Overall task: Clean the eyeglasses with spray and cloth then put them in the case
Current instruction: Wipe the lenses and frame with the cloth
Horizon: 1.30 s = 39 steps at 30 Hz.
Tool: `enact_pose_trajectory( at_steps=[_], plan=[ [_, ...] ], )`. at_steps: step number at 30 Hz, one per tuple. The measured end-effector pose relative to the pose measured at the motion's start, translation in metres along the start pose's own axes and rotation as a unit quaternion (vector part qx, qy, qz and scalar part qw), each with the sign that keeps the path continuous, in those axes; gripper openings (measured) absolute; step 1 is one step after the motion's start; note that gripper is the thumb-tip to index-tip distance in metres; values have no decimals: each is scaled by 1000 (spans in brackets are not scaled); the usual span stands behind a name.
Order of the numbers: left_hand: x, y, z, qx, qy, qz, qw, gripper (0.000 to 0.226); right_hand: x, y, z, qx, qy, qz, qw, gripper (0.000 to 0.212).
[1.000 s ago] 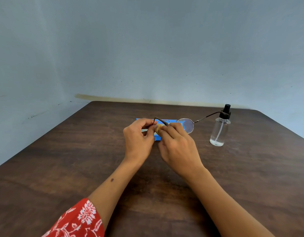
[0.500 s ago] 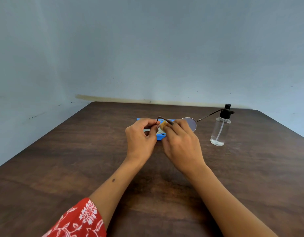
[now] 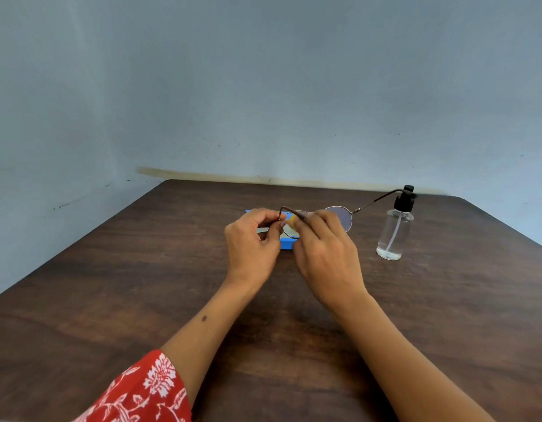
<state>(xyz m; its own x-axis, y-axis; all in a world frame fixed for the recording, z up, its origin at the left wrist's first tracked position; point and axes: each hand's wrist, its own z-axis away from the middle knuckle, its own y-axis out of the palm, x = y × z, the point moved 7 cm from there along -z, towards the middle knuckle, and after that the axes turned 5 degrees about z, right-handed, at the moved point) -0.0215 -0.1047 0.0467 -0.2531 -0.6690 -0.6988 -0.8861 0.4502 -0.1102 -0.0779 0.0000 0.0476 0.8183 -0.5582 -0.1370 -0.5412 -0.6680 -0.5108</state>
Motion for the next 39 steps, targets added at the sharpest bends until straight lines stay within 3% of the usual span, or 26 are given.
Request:
enact_pose_trajectory(
  at_steps=[4,10,17,23,28,31,34,39],
  plan=[
    [-3,4,2,4,4,5,1000,15,-9,2,1,3,20,46,999,27],
    [2,-1,0,-5,0,-3,1000,14,8,-7,1,-26,-12,-51,998,32],
    [0,5,3,3,-8,7,1000,15,-6,-2,-3,-7,46,28,999,33],
    [6,1,1,-6,-7,-5,1000,12,10,0,1,5,-9,-47,999,34],
    [3,3,2,-1,-5,9,1000,13,-7,2,-1,9,30,25,999,23],
    [1,6,3,3,-2,13,1000,14,-10,4,-1,14,35,39,999,26],
    [5,4,2,-5,-6,11,1000,14,1,3,-1,22,16,2,1000,36],
    [10,0,0,-10,-22,12,1000,13,11,1,1,19,-11,-43,999,34]
  ],
)
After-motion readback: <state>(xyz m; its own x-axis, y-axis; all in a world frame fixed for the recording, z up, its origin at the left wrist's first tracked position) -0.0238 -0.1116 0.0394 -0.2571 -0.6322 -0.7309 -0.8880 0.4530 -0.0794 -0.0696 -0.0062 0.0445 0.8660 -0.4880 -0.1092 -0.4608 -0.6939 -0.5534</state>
